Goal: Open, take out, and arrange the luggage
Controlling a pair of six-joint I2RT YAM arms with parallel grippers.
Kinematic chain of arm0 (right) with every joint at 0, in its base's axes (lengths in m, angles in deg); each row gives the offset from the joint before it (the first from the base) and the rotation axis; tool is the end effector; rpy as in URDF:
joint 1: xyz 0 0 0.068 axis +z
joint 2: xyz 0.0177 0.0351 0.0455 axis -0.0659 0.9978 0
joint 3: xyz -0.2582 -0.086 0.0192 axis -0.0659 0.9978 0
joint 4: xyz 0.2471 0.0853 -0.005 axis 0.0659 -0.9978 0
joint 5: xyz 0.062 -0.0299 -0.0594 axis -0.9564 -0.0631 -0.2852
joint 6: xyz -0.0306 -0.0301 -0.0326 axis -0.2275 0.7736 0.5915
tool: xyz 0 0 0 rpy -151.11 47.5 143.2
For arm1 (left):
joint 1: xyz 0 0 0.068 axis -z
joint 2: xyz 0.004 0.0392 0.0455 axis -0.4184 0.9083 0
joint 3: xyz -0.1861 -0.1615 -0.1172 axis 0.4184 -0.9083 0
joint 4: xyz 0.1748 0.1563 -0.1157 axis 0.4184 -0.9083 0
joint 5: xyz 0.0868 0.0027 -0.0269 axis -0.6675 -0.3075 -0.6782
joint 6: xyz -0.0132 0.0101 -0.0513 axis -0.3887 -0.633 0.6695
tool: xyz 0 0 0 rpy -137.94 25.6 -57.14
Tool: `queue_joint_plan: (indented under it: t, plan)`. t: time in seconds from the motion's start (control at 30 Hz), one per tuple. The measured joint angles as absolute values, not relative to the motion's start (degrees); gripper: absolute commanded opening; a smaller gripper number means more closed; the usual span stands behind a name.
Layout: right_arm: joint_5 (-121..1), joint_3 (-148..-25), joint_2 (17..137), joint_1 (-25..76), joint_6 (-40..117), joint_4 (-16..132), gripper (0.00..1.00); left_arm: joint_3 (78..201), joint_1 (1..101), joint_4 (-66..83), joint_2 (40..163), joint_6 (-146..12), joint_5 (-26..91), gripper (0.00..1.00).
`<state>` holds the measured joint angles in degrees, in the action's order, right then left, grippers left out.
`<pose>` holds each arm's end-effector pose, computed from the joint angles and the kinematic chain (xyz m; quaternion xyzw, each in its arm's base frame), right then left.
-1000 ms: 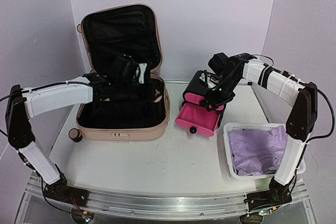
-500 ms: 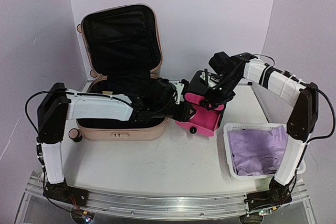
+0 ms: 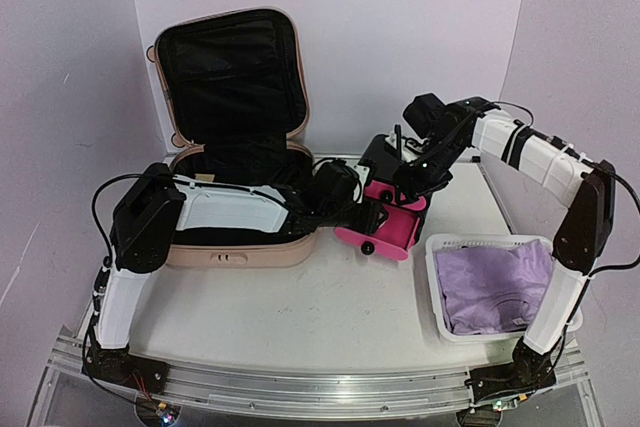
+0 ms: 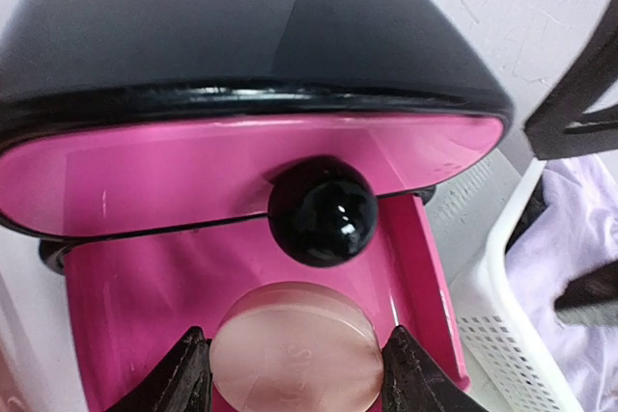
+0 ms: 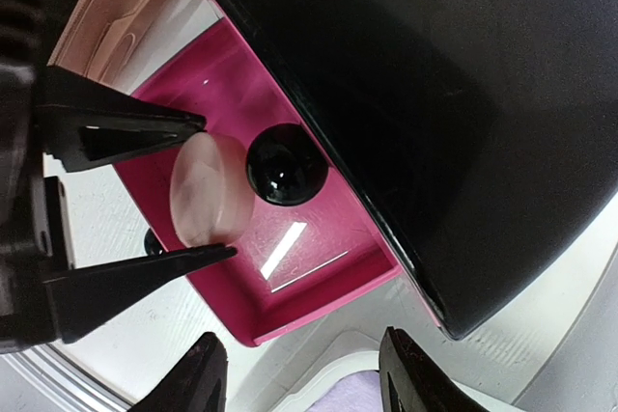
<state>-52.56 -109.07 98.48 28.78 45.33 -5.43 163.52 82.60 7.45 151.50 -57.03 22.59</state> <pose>0.3093 0.1979 0.3107 -0.2757 0.9426 0.0584 0.1793 0.2735 -0.4332 0.2118 0.2599 0.8160 -0.3194 0.4058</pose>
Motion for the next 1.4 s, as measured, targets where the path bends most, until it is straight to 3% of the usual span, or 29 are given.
queue_joint_plan:
  t: [0.27, 0.37, 0.47, 0.6, 0.8, 1.2, 1.4]
  plan:
    - [-52.58, -107.69, 98.45, 28.78, 44.06, -5.17, 0.55, 164.31, 82.6, 7.38, 152.95, -59.56, 21.72, 0.79]
    - [-52.58, -107.67, 98.43, 28.78, 44.04, -5.08, 0.55, 163.41, 82.55, 7.32, 151.68, -61.27, 22.09, 0.85]
    - [-52.56, -107.67, 98.28, 28.78, 44.04, -5.04, 0.56, 159.89, 82.44, 6.79, 147.26, -62.34, 23.57, 0.79]
    - [-51.9, -107.67, 98.0, 28.78, 43.41, -5.02, 0.58, 154.76, 82.31, 6.33, 138.39, -63.26, 26.96, 0.59]
    - [-51.47, -108.61, 97.62, 26.86, 40.54, -5.06, 0.58, 146.74, 82.44, 8.02, 129.01, -63.85, 32.32, 0.37]
    - [-55.97, -117.64, 102.17, 20.65, 35.17, -4.67, 0.58, 143.63, 85.68, 6.77, 138.0, -64.79, 29.13, 0.2]
    - [-56.67, -118.92, 105.78, 20.63, 34.36, -3.46, 0.57, 148.16, 85.85, 6.18, 143.94, -65.51, 26.85, 0.18]
